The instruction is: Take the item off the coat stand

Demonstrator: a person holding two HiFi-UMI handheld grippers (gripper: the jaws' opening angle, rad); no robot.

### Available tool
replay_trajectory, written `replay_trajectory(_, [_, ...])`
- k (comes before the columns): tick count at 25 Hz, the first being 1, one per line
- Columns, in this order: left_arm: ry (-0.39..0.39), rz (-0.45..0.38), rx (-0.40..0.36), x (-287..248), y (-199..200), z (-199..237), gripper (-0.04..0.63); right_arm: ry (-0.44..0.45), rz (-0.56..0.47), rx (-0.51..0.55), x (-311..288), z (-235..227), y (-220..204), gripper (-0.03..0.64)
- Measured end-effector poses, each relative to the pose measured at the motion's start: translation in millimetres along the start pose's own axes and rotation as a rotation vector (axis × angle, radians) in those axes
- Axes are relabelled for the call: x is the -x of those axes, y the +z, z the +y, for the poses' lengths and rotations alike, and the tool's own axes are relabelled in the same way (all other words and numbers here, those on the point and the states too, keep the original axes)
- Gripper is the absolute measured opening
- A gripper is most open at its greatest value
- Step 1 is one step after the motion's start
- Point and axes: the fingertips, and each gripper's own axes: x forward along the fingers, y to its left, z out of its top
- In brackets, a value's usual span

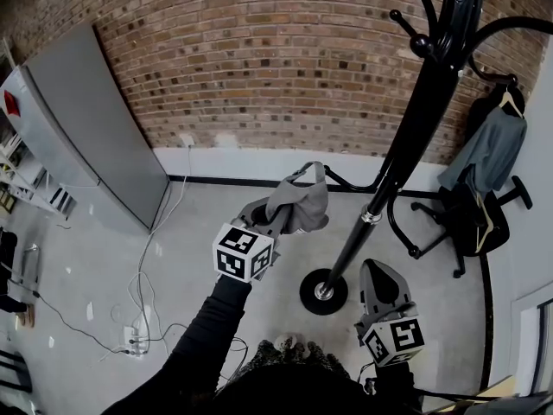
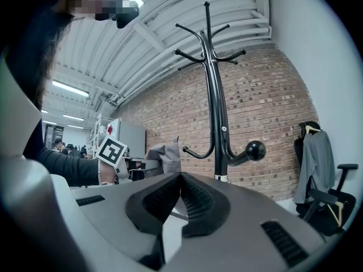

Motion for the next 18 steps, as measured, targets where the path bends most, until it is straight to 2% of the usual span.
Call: replay_trajectory(18, [0.173, 0.045, 0.050, 92.8, -36.7, -6.6, 0.021, 0.137, 0.013, 0.009, -21.3, 23.0, -5.1, 0.011])
